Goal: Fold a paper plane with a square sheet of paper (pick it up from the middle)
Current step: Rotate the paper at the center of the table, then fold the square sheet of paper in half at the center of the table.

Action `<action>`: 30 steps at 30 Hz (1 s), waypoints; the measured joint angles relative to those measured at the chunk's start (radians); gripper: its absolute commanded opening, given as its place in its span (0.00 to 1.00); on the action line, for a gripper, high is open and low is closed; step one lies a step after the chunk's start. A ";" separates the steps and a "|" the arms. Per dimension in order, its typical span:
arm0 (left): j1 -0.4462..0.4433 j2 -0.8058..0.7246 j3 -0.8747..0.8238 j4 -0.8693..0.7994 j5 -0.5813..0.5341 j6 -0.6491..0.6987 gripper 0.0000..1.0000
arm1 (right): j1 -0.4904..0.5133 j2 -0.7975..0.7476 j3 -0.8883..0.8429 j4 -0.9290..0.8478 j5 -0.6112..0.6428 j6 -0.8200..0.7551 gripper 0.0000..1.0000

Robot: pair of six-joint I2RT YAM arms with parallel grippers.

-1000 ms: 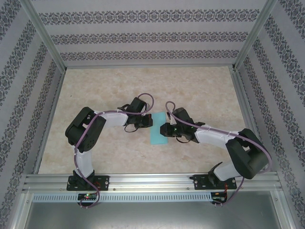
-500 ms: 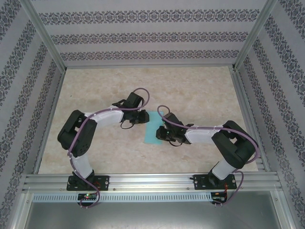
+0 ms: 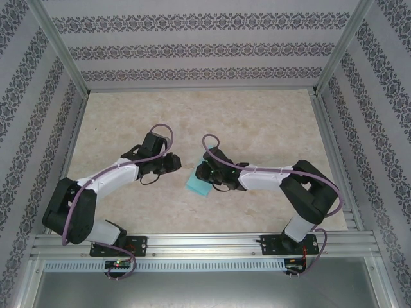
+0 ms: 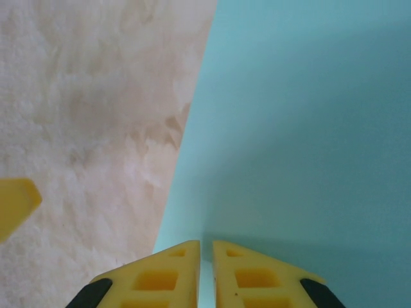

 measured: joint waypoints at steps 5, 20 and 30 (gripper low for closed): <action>-0.053 -0.073 -0.003 -0.005 0.004 -0.003 0.19 | -0.091 -0.062 -0.027 -0.029 -0.043 -0.128 0.10; -0.332 -0.041 0.048 -0.023 -0.075 -0.114 0.08 | -0.168 0.060 -0.062 0.031 -0.190 -0.217 0.09; -0.388 0.159 0.050 0.034 -0.108 -0.193 0.04 | -0.138 0.090 -0.101 0.171 -0.160 -0.085 0.10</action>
